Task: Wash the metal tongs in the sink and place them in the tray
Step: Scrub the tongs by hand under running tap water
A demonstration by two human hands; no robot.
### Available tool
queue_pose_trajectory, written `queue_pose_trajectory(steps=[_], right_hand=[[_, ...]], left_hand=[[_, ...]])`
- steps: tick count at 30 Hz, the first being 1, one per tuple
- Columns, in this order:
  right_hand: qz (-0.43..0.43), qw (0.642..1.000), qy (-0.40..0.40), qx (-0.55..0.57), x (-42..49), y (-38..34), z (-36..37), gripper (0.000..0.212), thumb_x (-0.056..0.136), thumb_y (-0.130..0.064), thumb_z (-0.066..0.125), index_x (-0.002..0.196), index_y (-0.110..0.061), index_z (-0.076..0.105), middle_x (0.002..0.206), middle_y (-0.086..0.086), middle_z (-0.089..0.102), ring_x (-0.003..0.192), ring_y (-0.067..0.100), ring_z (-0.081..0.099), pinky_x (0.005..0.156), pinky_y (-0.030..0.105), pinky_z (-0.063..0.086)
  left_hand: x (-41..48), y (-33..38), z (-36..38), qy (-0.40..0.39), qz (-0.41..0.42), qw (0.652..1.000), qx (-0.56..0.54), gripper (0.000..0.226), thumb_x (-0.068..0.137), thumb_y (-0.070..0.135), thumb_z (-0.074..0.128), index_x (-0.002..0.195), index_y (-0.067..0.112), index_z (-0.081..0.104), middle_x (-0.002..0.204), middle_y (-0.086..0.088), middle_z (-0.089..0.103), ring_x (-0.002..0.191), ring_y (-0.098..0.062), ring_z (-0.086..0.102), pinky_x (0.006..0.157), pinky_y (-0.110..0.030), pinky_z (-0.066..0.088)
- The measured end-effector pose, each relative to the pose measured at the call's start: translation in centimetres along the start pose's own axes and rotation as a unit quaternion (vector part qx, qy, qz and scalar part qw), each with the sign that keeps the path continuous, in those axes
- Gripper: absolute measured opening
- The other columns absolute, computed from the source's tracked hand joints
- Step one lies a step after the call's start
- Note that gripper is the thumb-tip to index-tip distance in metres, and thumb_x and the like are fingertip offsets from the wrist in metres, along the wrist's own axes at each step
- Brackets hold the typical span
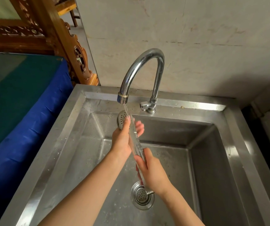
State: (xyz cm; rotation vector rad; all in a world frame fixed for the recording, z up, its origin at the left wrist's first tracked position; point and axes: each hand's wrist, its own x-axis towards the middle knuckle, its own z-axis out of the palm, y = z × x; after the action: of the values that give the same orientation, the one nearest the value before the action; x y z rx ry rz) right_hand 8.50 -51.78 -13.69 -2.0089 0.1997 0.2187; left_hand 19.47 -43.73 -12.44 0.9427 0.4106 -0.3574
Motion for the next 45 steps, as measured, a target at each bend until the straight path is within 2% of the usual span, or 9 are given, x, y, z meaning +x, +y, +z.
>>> queue_pose_trajectory(steps=[4, 7, 14, 19, 24, 30, 38, 41, 45], right_hand=[[-0.001, 1.0, 0.01, -0.014, -0.6, 1.2, -0.1, 0.026, 0.096, -0.038, 0.043, 0.074, -0.033, 0.03, 0.06, -0.003, 0.056, 0.041, 0.011, 0.046, 0.049, 0.036, 0.044], [-0.011, 0.999, 0.024, -0.044, -0.7, 1.7, 0.2, 0.022, 0.096, -0.038, 0.042, 0.08, -0.028, 0.031, 0.066, 0.007, 0.062, 0.05, 0.02, 0.052, 0.053, 0.038, 0.045], [-0.02, 0.997, 0.032, -0.066, -0.9, 2.7, 1.0, 0.021, 0.097, -0.04, 0.039, 0.088, -0.022, 0.032, 0.066, 0.006, 0.059, 0.054, 0.025, 0.052, 0.053, 0.04, 0.045], [0.005, 0.998, 0.064, 0.006, -0.4, 2.5, 1.1, 0.026, 0.096, -0.038, 0.042, 0.078, -0.022, 0.032, 0.059, 0.007, 0.056, 0.046, 0.019, 0.047, 0.049, 0.041, 0.043], [-0.025, 0.996, 0.071, 0.058, 1.4, 1.2, 0.4, 0.026, 0.095, -0.037, 0.045, 0.076, -0.021, 0.035, 0.054, -0.001, 0.053, 0.037, 0.01, 0.044, 0.04, 0.031, 0.042], [-0.04, 0.996, 0.045, 0.063, 3.8, 0.1, 0.1, 0.028, 0.096, -0.033, 0.047, 0.073, -0.028, 0.03, 0.056, -0.003, 0.05, 0.042, 0.019, 0.046, 0.041, 0.035, 0.043], [-0.041, 0.978, -0.058, 0.195, 5.8, -1.1, -1.1, 0.022, 0.096, -0.023, 0.049, 0.079, -0.008, 0.048, 0.059, 0.003, 0.056, 0.042, 0.011, 0.052, 0.051, 0.021, 0.047], [-0.062, 0.99, -0.04, 0.12, 6.8, -1.8, -0.6, 0.026, 0.096, -0.03, 0.049, 0.076, -0.014, 0.045, 0.055, -0.001, 0.054, 0.037, 0.009, 0.047, 0.048, 0.022, 0.044], [-0.084, 0.995, -0.007, 0.058, 9.0, -3.2, -0.7, 0.028, 0.094, -0.035, 0.05, 0.077, -0.015, 0.044, 0.052, 0.003, 0.054, 0.035, 0.01, 0.045, 0.047, 0.024, 0.042]], left_hand=[[0.5, 1.6, -0.3, -0.092, 0.031, 0.995, 0.008, 0.037, 0.076, 0.004, 0.07, 0.109, 0.018, 0.061, 0.08, -0.004, 0.073, 0.066, -0.019, 0.068, 0.059, -0.03, 0.056], [0.3, 1.6, 0.6, -0.059, 0.04, 0.995, 0.069, 0.011, 0.081, 0.02, 0.069, 0.09, 0.012, 0.066, 0.068, -0.003, 0.069, 0.051, -0.015, 0.061, 0.049, -0.026, 0.052], [0.7, 1.4, 0.9, 0.013, -0.02, 0.993, 0.118, 0.059, 0.088, 0.06, 0.039, 0.075, 0.009, 0.066, 0.05, -0.004, 0.064, 0.042, -0.016, 0.057, 0.044, -0.025, 0.05], [1.1, 1.0, 0.8, -0.126, -0.02, 0.992, 0.009, 0.03, 0.092, 0.035, 0.047, 0.098, 0.007, 0.058, 0.075, -0.013, 0.072, 0.066, -0.026, 0.069, 0.063, -0.035, 0.058], [1.1, 1.9, 1.1, -0.197, -0.039, 0.98, -0.001, 0.018, 0.072, 0.027, 0.07, 0.084, 0.015, 0.073, 0.089, -0.008, 0.074, 0.083, -0.022, 0.071, 0.071, -0.035, 0.058], [2.0, 3.4, 2.4, -0.103, -0.112, 0.985, 0.086, 0.023, 0.081, 0.039, 0.064, 0.072, 0.018, 0.058, 0.053, 0.005, 0.056, 0.041, -0.007, 0.047, 0.047, -0.022, 0.042], [2.7, 4.6, 3.4, -0.069, -0.012, 0.994, 0.084, 0.044, 0.082, 0.054, 0.054, 0.069, 0.012, 0.058, 0.044, 0.0, 0.053, 0.031, -0.009, 0.04, 0.035, -0.017, 0.033], [3.4, 5.7, 2.1, -0.012, 0.018, 0.998, 0.066, 0.035, 0.089, 0.043, 0.05, 0.084, 0.009, 0.06, 0.058, -0.003, 0.066, 0.043, -0.013, 0.06, 0.041, -0.019, 0.046], [3.5, 6.1, -0.8, -0.097, 0.045, 0.991, 0.084, 0.034, 0.087, 0.035, 0.056, 0.11, 0.011, 0.059, 0.086, 0.001, 0.075, 0.082, -0.014, 0.072, 0.061, -0.025, 0.056]])
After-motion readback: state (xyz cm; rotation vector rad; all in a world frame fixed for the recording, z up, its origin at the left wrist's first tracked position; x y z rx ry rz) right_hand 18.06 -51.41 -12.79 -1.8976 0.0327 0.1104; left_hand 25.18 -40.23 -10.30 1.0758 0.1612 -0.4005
